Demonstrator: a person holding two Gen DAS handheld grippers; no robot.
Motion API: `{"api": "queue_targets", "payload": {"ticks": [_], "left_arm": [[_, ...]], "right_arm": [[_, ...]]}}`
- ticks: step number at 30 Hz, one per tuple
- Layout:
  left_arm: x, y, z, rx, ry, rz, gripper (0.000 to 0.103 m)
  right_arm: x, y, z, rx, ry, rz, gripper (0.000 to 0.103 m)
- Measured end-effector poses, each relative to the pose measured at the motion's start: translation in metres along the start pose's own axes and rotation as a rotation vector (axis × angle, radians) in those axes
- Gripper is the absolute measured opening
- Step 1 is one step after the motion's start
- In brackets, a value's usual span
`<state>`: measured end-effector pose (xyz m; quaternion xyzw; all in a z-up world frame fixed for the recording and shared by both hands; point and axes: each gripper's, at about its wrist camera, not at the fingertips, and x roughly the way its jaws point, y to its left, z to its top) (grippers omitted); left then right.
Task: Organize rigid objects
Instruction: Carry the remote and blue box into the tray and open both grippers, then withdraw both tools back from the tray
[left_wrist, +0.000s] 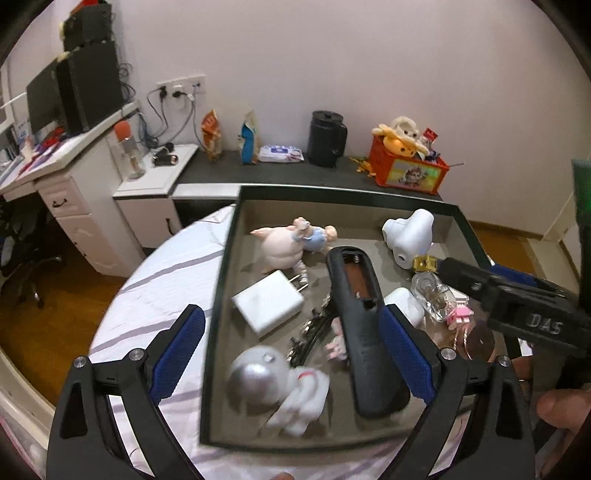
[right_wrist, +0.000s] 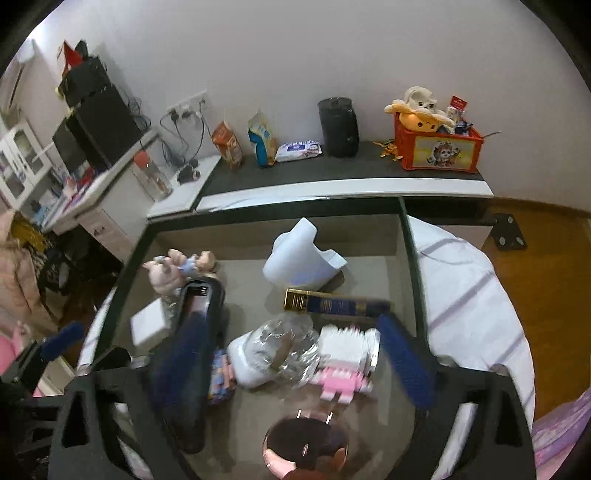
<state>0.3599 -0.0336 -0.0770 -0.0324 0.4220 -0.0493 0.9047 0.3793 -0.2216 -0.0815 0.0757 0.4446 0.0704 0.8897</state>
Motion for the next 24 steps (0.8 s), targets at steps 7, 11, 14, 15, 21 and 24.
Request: {"api": "queue_targets", "payload": {"ticks": [7,11,14,15,21,24], "left_arm": [[-0.047,0.001,-0.019,0.018,-0.06,0.039,0.098],[-0.081,-0.001,-0.036,0.032,-0.101,0.056,0.101],[-0.108,-0.001,-0.053,0.044,-0.134,0.078,0.102],[-0.115,-0.002,-0.057,0.045,-0.14,0.084,0.102],[-0.164,0.0,-0.086,0.017,-0.19,0.105,0.102],[-0.189,0.002,-0.1,0.005,-0.221,0.112,0.102]], "right_arm": [[-0.061,0.027,-0.027,-0.024,-0.085,-0.019,0.103],[-0.097,0.04,-0.046,-0.033,-0.125,-0.019,0.103],[-0.126,0.048,-0.062,-0.045,-0.162,-0.027,0.103],[-0.138,0.052,-0.069,-0.048,-0.178,-0.029,0.103],[-0.19,0.063,-0.1,-0.049,-0.242,-0.039,0.103],[-0.212,0.067,-0.117,-0.049,-0.27,-0.055,0.103]]}}
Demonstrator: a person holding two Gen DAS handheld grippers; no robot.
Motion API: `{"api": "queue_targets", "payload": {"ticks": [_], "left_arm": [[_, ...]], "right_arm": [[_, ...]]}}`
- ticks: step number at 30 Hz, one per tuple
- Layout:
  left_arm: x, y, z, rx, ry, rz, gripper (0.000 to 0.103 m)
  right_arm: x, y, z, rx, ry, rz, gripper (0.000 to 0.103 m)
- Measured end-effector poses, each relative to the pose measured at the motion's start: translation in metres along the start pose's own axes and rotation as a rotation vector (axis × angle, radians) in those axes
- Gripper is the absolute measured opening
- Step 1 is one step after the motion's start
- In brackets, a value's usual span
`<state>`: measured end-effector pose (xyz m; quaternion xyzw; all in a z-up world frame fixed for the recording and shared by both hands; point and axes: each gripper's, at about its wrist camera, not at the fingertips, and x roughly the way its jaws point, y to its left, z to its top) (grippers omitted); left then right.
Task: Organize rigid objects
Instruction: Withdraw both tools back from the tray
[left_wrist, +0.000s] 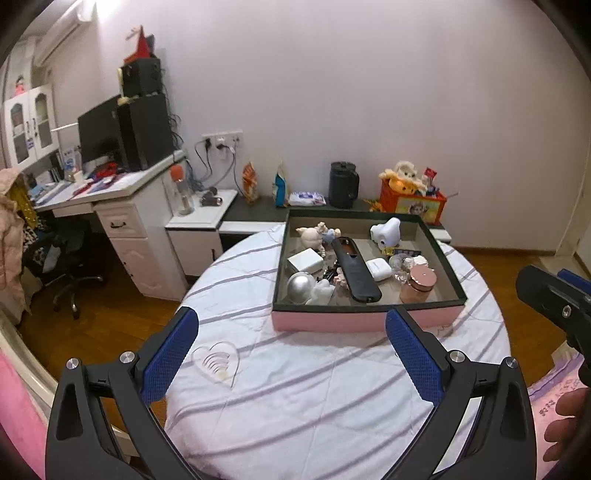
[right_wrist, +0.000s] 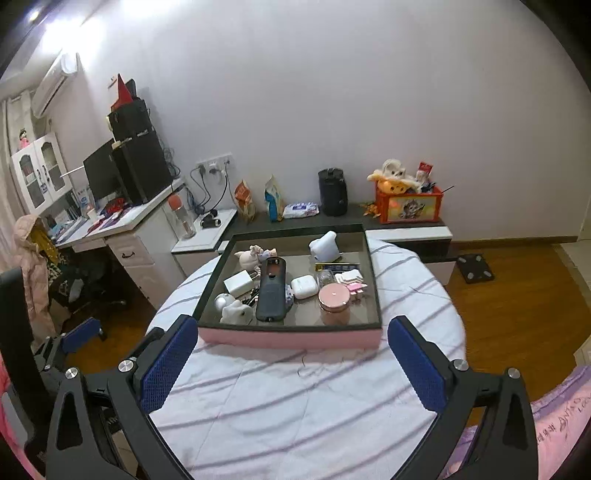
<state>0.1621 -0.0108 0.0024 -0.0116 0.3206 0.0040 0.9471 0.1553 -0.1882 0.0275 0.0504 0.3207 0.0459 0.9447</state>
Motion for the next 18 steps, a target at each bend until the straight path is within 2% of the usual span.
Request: {"api": "queue_targets", "payload": {"ticks": [10,18], "left_arm": [[-0.058,0.014,-0.022,-0.031,-0.051,0.003,0.102],[-0.087,0.008,-0.04,0.006,-0.044,-0.016,0.102]], "right_arm": [[-0.058,0.011,-0.029,-0.051,-0.05,-0.055,0.103],[-0.08,0.014,-0.047,-0.082,-0.066,-0.071,0.103]]}}
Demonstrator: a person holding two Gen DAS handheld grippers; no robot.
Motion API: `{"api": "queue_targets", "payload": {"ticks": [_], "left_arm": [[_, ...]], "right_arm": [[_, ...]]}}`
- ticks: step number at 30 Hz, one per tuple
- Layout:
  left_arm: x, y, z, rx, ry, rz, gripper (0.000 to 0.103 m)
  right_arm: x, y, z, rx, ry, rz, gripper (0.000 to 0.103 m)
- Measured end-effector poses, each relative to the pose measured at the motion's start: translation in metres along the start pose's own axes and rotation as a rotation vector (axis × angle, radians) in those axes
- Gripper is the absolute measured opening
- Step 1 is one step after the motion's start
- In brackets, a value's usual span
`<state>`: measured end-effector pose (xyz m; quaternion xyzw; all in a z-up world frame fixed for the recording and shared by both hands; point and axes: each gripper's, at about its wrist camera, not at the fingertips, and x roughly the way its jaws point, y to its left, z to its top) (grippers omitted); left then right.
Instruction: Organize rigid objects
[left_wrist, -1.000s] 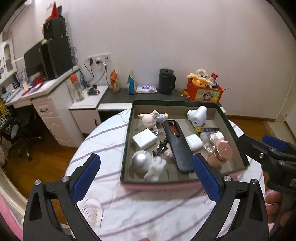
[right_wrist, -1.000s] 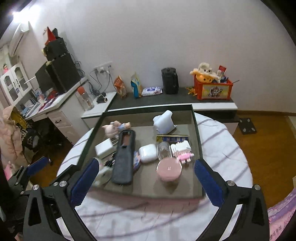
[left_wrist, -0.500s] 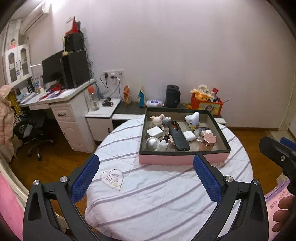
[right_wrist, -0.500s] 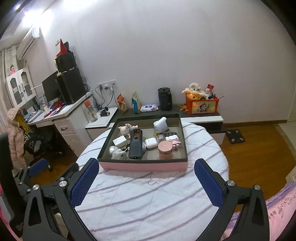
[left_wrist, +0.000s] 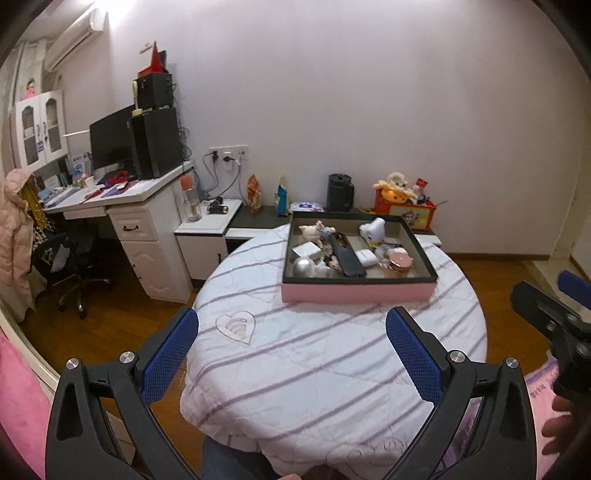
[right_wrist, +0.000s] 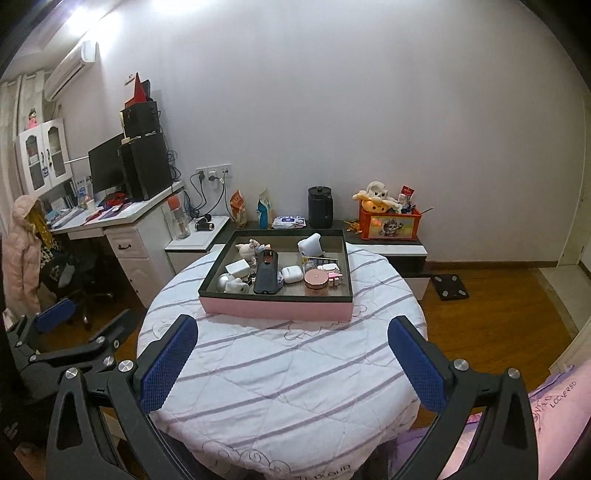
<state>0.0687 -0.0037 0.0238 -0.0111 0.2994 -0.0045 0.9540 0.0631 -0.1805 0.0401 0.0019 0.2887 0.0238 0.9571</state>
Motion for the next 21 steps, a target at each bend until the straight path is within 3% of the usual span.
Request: {"api": "queue_targets", "payload": {"ticks": [8,21], "left_arm": [[-0.023,-0.005,-0.001,-0.007,-0.019,-0.028,0.103],[-0.04,-0.005,0.002,-0.01,-0.055,0.0,0.103]], "right_arm": [[-0.011,-0.011,-0.007,0.024,-0.007,-0.008,0.103],[-0.022,-0.008,-0.006,0.017,-0.031,0.003,0.103]]}}
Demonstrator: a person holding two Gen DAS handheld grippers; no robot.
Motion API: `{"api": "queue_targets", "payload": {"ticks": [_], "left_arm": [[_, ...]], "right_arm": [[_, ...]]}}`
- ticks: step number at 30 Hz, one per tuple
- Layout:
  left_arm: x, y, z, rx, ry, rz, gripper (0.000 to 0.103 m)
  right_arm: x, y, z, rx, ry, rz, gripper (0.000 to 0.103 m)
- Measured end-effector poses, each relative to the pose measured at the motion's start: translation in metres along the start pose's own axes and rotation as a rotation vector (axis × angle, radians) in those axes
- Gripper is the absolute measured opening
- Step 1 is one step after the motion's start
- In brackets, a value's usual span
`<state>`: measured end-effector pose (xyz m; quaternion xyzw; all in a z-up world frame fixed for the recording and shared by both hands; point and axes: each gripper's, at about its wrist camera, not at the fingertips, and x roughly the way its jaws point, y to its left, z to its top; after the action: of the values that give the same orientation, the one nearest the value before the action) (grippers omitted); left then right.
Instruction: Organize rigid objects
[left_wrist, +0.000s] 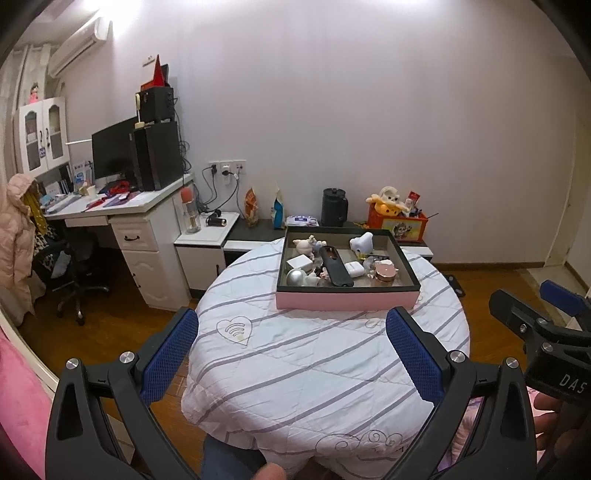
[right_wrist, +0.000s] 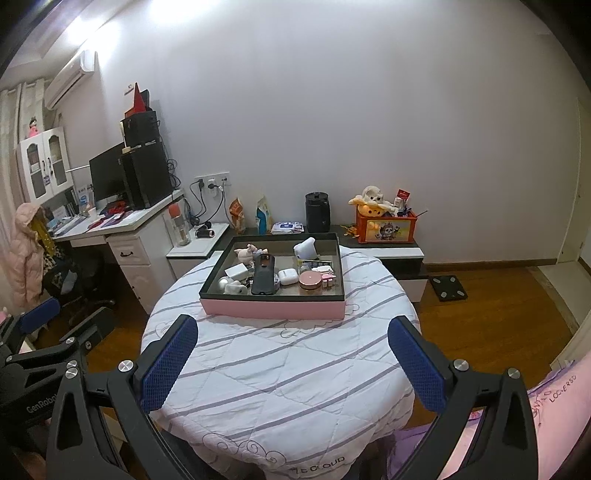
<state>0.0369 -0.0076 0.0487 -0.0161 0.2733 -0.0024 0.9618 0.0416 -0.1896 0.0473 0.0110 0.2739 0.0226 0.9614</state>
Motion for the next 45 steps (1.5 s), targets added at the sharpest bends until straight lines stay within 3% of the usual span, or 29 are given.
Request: {"api": "queue_targets", "payload": {"ticks": [45], "left_arm": [[0.018,0.013,0.005,-0.046,0.048,0.014,0.103]], "right_arm": [[0.014,0.0,0.003,-0.009,0.025,0.006,0.103]]}}
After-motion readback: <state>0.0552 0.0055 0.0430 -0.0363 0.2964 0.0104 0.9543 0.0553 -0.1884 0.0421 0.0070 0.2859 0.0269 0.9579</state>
